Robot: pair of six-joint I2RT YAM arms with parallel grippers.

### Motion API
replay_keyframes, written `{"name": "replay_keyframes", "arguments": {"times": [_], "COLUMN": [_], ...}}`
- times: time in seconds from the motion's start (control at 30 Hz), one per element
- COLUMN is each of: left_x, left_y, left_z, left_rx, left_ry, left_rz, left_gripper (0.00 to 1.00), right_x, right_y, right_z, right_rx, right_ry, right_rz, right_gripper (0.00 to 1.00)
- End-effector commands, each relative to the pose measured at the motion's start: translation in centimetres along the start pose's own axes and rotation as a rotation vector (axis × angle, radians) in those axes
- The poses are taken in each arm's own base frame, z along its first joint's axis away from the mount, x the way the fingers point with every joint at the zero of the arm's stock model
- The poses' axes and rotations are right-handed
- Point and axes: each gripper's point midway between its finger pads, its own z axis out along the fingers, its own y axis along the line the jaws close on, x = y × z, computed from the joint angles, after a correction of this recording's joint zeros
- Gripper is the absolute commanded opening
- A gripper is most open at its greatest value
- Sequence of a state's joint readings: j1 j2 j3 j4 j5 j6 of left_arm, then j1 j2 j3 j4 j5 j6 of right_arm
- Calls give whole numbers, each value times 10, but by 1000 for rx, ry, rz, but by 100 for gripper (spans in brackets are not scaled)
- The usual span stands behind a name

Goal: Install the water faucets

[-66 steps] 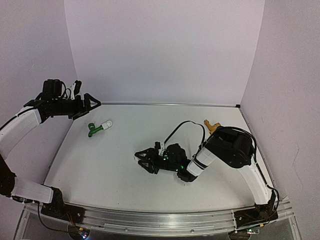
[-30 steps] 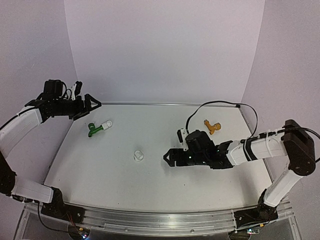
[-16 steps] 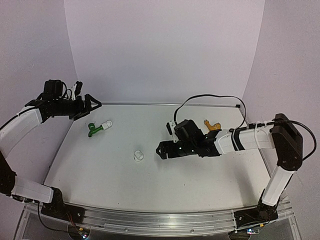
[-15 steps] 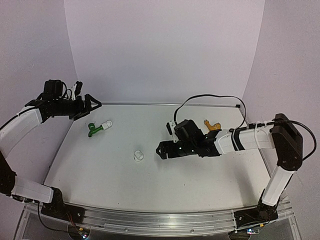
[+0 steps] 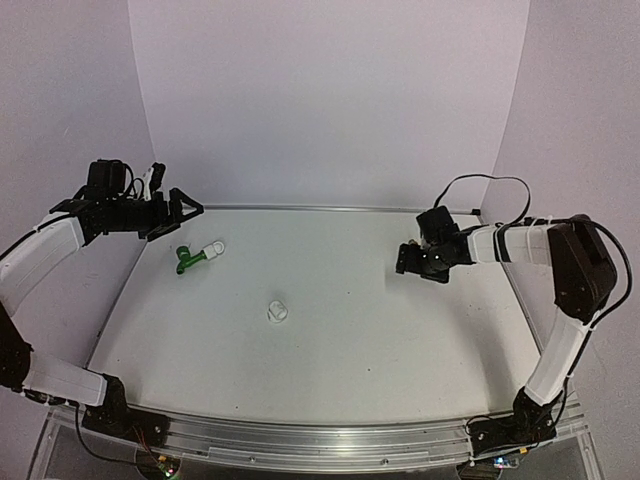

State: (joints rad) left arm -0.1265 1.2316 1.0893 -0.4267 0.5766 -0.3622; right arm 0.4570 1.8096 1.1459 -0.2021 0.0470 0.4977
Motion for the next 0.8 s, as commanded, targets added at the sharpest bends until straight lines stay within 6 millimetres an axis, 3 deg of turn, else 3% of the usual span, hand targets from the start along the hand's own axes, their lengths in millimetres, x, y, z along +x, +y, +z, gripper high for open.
{"name": "replay_keyframes", "arguments": {"times": [0.0, 0.1, 0.27, 0.53, 0.77], "left_x": [-2, -1, -1, 0, 0], "left_y": [-7, -7, -6, -6, -5], "left_z": [-1, -1, 0, 1, 1], "left_rx": [25, 27, 27, 29, 27], "left_ry": [-1, 1, 3, 7, 8], "left_rz": [28, 27, 26, 24, 25], "left_gripper": [98, 98, 98, 98, 98], "right_x": [-20, -28, -39, -56, -78], "right_y": [-37, -56, -70, -67, -58], "right_z": [14, 30, 53, 75, 58], "right_rx": [92, 115, 135, 135, 106], "right_ry": [31, 50, 72, 70, 54], "right_rz": [52, 79, 89, 62, -167], "right_gripper": [87, 85, 79, 71, 75]}}
